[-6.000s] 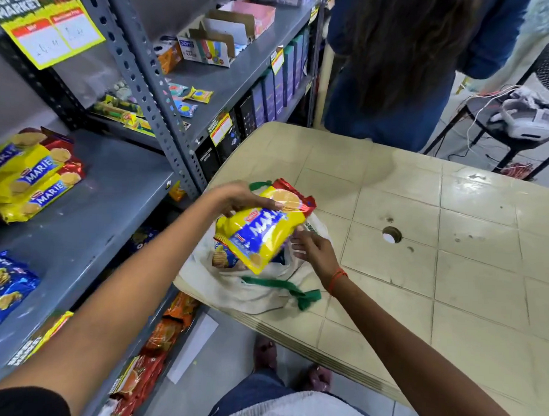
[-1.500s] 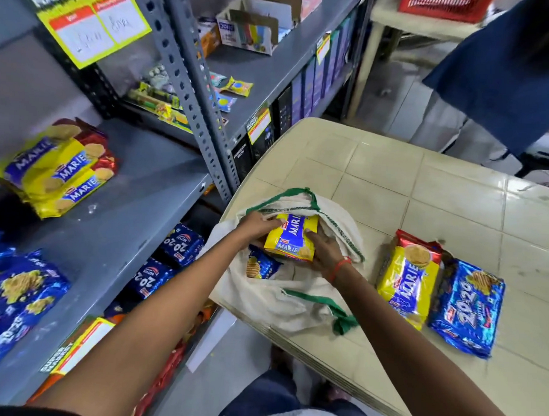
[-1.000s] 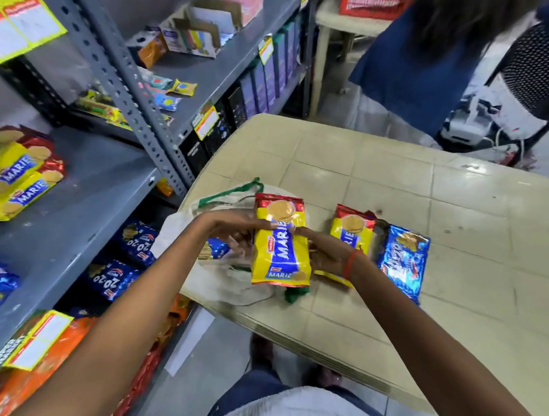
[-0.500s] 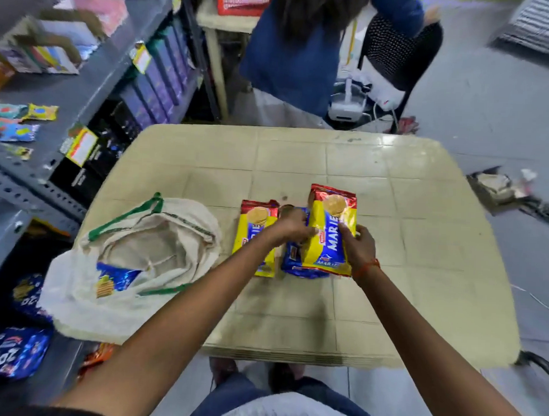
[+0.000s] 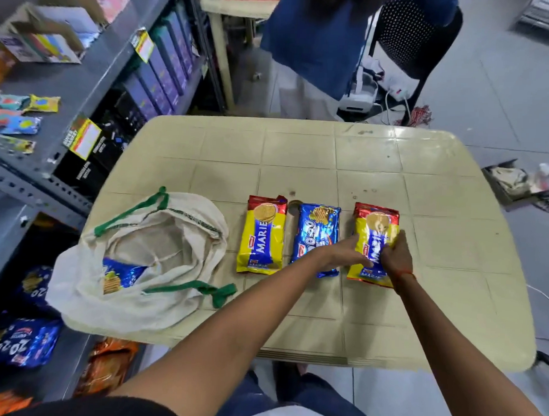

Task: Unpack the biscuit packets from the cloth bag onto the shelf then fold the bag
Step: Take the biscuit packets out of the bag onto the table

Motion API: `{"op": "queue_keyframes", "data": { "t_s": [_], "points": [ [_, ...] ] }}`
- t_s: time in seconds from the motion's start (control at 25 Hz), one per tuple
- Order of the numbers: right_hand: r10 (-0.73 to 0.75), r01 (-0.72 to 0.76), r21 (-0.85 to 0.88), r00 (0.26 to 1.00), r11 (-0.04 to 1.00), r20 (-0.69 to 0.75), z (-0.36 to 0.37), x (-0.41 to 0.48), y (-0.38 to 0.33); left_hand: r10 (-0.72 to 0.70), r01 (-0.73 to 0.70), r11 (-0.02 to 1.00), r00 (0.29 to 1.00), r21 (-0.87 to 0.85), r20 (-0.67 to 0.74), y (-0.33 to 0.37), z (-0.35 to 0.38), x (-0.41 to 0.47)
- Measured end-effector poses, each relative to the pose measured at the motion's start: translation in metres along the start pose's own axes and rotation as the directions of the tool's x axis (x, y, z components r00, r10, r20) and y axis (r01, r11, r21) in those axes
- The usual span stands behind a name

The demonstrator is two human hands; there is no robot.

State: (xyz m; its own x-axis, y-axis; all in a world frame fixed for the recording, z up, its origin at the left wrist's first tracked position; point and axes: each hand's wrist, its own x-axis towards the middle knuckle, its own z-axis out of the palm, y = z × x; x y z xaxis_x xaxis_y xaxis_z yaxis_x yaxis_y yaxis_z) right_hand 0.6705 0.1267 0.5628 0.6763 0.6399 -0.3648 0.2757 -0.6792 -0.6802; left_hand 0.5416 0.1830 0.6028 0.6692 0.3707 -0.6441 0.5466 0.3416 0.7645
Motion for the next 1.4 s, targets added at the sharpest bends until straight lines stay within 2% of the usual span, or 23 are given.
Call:
{"op": "queue_keyframes", "data": {
  "t_s": [0.08, 0.12, 0.24, 0.36, 0.48, 0.6, 0.72, 0.84, 0.96, 1.0, 1.12, 1.2, 1.32, 1.4],
  "points": [
    [-0.104, 0.095, -0.073, 0.985, 0.993, -0.136, 0.013, -0.01, -0.024, 0.079, -0.082, 0.997, 0.981, -0.009, -0.175, -0.002, -0.01, -0.014],
    [-0.177, 0.168, -0.066, 0.971, 0.983, -0.16, 0.026, -0.017, -0.039, 0.117, -0.116, 0.993, 0.947, 0.021, -0.298, -0.008, -0.02, -0.021],
    [-0.355, 0.358, 0.019, 0.929, 0.933, -0.101, 0.072, -0.048, -0.081, 0.167, -0.121, 0.985, 0.816, 0.119, -0.554, -0.03, -0.06, -0.051],
    [-0.45, 0.445, 0.097, 0.893, 0.89, 0.029, 0.13, -0.084, -0.119, 0.145, -0.031, 0.986, 0.659, 0.166, -0.738, -0.063, -0.111, -0.105],
    [-0.56, 0.545, 0.13, 0.801, 0.828, 0.214, 0.189, -0.13, -0.148, 0.075, 0.044, 0.994, 0.438, 0.105, -0.896, -0.115, -0.154, -0.162],
    [-0.612, 0.597, 0.174, 0.688, 0.783, 0.391, 0.239, -0.173, -0.168, -0.09, 0.098, 0.993, 0.245, -0.068, -0.965, -0.17, -0.185, -0.208],
    [-0.572, 0.631, 0.134, 0.567, 0.764, 0.593, 0.287, -0.202, -0.183, -0.214, 0.163, 0.968, 0.131, -0.192, -0.968, -0.214, -0.203, -0.242],
    [-0.482, 0.695, 0.027, 0.47, 0.719, 0.739, 0.327, -0.221, -0.195, -0.291, 0.315, 0.916, 0.098, -0.248, -0.952, -0.241, -0.209, -0.262],
    [-0.314, 0.748, -0.149, 0.439, 0.647, 0.842, 0.354, -0.238, -0.205, -0.399, 0.299, 0.883, 0.07, -0.363, -0.914, -0.244, -0.213, -0.276],
    [-0.278, 0.773, -0.189, 0.428, 0.606, 0.86, 0.36, -0.241, -0.207, -0.459, 0.267, 0.865, 0.081, -0.424, -0.885, -0.241, -0.215, -0.279],
    [-0.239, 0.841, -0.251, 0.401, 0.48, 0.885, 0.37, -0.245, -0.213, -0.594, 0.229, 0.8, 0.176, -0.554, -0.785, -0.226, -0.224, -0.281],
    [-0.203, 0.826, -0.273, 0.415, 0.494, 0.887, 0.373, -0.244, -0.215, -0.657, 0.226, 0.752, 0.18, -0.619, -0.732, -0.222, -0.23, -0.282],
    [-0.125, 0.747, -0.278, 0.432, 0.604, 0.893, 0.376, -0.245, -0.217, -0.704, 0.216, 0.708, 0.153, -0.672, -0.693, -0.223, -0.235, -0.284],
    [-0.098, 0.693, -0.281, 0.453, 0.664, 0.886, 0.375, -0.25, -0.218, -0.707, 0.195, 0.707, 0.171, -0.68, -0.686, -0.224, -0.235, -0.286]
  ]
}}
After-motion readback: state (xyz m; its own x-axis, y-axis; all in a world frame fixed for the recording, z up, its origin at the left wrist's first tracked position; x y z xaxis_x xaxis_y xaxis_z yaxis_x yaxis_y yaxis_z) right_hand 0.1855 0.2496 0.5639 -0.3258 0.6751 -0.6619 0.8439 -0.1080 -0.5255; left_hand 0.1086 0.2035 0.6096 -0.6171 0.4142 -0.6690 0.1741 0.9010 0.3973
